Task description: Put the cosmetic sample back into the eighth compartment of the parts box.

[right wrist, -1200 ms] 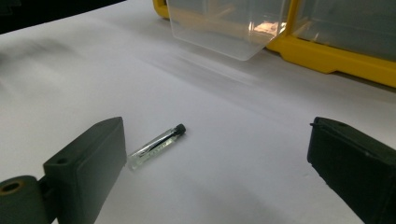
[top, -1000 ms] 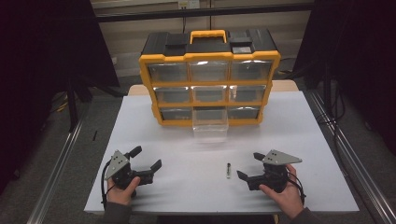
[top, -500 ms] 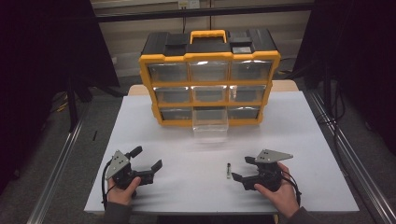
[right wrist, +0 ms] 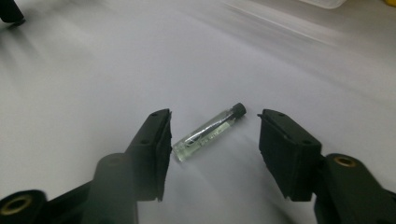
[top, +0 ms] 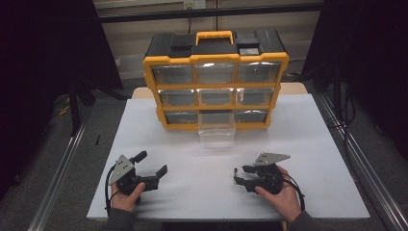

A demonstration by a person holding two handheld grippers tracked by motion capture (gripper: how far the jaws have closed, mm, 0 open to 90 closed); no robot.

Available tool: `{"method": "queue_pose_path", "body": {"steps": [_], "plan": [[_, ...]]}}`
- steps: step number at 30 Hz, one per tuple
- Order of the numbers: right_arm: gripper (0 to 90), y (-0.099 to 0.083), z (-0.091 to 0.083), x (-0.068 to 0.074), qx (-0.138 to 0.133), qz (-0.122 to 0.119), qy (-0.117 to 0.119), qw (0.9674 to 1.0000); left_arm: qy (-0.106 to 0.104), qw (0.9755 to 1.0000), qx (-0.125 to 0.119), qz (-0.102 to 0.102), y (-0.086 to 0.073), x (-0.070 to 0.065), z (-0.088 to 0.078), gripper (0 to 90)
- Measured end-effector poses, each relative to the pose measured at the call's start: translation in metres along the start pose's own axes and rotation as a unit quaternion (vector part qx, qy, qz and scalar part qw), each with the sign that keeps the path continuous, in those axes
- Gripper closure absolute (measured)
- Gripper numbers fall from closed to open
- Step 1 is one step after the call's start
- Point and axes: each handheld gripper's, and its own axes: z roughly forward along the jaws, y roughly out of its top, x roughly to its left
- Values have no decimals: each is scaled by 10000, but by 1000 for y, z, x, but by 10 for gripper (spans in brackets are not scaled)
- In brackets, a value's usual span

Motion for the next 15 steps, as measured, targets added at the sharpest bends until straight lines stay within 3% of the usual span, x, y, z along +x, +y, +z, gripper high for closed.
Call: {"method": "queue_pose_path", "body": {"steps": [9, 11, 15], "plan": [[606, 7, 11, 4, 234, 82, 19, 9997, 2, 10000, -13, 0, 0, 0, 0, 27], [648, 8, 15, 5, 399, 134, -25, 9991, -41, 10000, -20, -2, 0, 0, 0, 27], [703, 8, 15, 6, 420, 96, -110, 9990, -48, 10000, -25, -14, 0, 0, 0, 27]]}}
